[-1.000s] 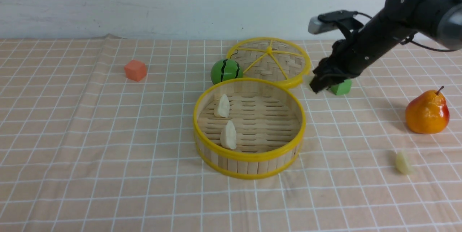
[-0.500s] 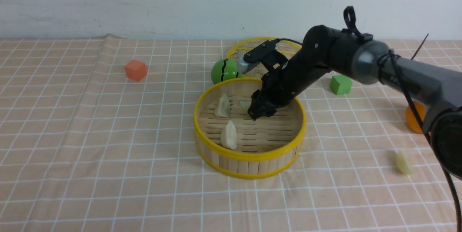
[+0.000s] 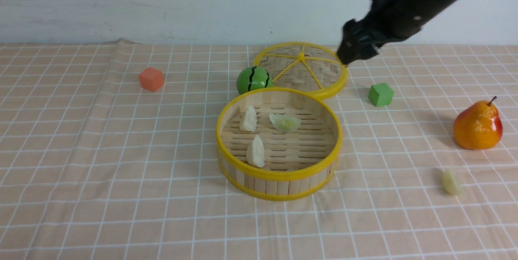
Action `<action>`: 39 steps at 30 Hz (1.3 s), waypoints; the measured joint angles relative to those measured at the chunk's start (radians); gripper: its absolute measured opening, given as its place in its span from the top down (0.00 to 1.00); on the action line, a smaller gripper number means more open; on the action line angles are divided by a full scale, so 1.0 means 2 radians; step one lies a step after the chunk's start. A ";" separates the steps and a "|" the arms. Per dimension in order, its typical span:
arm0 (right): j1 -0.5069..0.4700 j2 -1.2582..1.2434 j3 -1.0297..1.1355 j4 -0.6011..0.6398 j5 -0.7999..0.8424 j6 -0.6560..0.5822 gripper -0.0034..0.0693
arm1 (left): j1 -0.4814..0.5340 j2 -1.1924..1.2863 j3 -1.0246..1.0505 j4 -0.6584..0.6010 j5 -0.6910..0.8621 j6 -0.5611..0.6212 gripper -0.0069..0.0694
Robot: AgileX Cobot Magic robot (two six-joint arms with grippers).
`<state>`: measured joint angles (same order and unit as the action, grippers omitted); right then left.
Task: Put the dumplings into the steamer on the table with the brown tablecloth.
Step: 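Reach for and grasp a dumpling lying on the table beside the steamer, then place the dumpling in the bamboo steamer basket with the right gripper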
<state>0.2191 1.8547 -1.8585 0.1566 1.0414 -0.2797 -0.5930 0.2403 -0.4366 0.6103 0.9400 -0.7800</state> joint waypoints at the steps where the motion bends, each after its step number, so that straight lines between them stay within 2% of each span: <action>1: -0.005 -0.006 0.008 -0.008 0.005 0.009 0.15 | 0.000 0.000 0.000 0.000 0.000 0.000 0.78; 2: -0.022 -0.014 0.040 -0.034 0.025 0.040 0.19 | 0.000 0.000 0.000 0.000 0.000 0.000 0.78; 3: -0.025 -0.014 0.046 -0.038 0.028 0.045 0.19 | 0.000 0.000 0.000 0.000 0.000 0.000 0.78; 6: -0.065 -0.006 0.156 -0.087 0.041 0.096 0.29 | 0.000 0.000 0.000 0.000 0.000 0.000 0.77; 10: -0.084 0.007 0.238 -0.096 0.011 0.123 0.32 | 0.000 0.000 0.000 0.000 -0.001 0.000 0.77; 12: -0.088 0.011 0.262 -0.100 -0.028 0.125 0.33 | 0.000 0.000 0.000 0.000 -0.002 0.000 0.77; 15: -0.089 0.018 0.279 -0.112 -0.076 0.130 0.34 | 0.000 0.000 0.000 0.000 -0.004 0.000 0.77; 18: -0.089 0.044 0.293 -0.113 -0.120 0.135 0.43 | 0.000 0.000 0.000 0.000 -0.004 -0.001 0.77; 22: -0.088 0.047 0.290 -0.108 -0.120 0.126 0.60 | 0.000 0.000 0.000 0.000 -0.004 -0.001 0.77; 26: -0.084 0.044 0.257 -0.106 -0.090 0.107 0.60 | 0.000 0.000 0.000 0.000 -0.005 -0.001 0.76; 31: -0.036 0.005 0.185 -0.070 -0.067 0.093 0.60 | 0.000 0.000 0.000 0.000 -0.014 -0.002 0.76; 33: 0.010 -0.011 0.159 -0.022 -0.088 0.056 0.60 | 0.000 0.000 0.000 0.000 -0.021 -0.008 0.76; 34: 0.014 -0.011 0.158 -0.018 -0.091 0.052 0.60 | 0.000 0.000 0.000 0.000 -0.022 -0.008 0.76; 36: 0.067 -0.003 0.157 0.032 -0.137 -0.009 0.60 | 0.000 0.000 0.000 0.000 -0.023 -0.012 0.76; 39: 0.106 0.027 0.157 0.060 -0.187 -0.065 0.60 | 0.000 0.000 0.000 0.000 -0.023 -0.013 0.76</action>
<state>0.4312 1.9090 -1.5443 0.2767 0.6665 -0.4096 -0.5930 0.2403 -0.4366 0.6103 0.8939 -0.8059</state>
